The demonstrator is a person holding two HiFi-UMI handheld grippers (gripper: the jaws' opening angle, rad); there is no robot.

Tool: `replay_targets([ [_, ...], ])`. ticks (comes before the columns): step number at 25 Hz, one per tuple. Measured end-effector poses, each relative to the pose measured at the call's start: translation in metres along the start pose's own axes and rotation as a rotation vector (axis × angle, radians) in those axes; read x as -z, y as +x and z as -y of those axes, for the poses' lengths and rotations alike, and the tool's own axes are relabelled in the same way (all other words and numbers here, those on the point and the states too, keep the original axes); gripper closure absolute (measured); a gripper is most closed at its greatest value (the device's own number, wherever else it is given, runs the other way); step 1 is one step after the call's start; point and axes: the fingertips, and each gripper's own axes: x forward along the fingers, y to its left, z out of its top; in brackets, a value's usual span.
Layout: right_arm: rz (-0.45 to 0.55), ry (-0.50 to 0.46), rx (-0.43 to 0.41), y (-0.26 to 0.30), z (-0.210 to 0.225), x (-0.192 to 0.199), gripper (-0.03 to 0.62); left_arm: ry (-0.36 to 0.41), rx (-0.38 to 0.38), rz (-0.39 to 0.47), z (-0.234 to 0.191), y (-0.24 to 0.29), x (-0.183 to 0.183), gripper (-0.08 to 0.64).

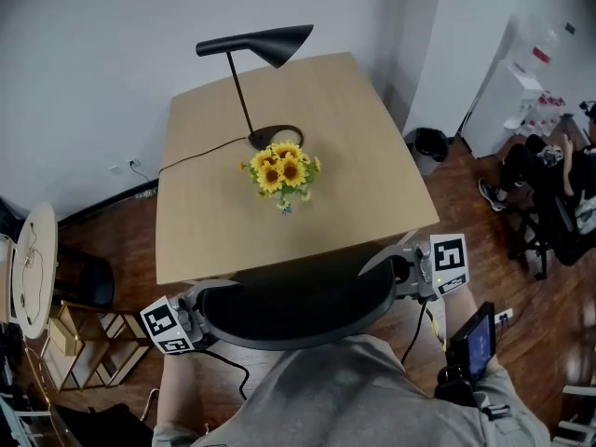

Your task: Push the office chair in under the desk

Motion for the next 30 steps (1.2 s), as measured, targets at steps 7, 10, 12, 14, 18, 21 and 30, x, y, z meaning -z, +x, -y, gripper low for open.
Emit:
replay_targets([
  [7, 0.018, -0.001, 0.095, 0.001, 0.003, 0.000, 0.463, 0.015, -0.088, 0.036, -0.005, -0.003, -0.001, 0.371],
  [10, 0.034, -0.010, 0.158, 0.001, 0.003, 0.000, 0.427, 0.031, -0.159, 0.051, -0.008, -0.013, -0.001, 0.316],
  [12, 0.034, -0.023, 0.209, 0.001, 0.004, 0.000, 0.397, 0.042, -0.215, 0.059, -0.011, -0.022, -0.001, 0.301],
  [14, 0.033, -0.045, 0.282, 0.000, 0.009, 0.000, 0.376, 0.054, -0.272, 0.068, -0.012, -0.030, -0.001, 0.279],
  [18, 0.092, -0.085, 0.494, -0.023, 0.021, -0.006, 0.342, 0.069, -0.391, 0.092, -0.013, -0.045, 0.001, 0.279],
  [21, 0.120, -0.101, 0.603, -0.038, 0.018, -0.010, 0.318, 0.066, -0.435, 0.090, -0.009, -0.052, 0.007, 0.284],
  [30, 0.198, -0.148, 0.905, -0.082, -0.016, -0.018, 0.366, 0.048, -0.550, 0.127, 0.009, -0.075, 0.019, 0.342],
])
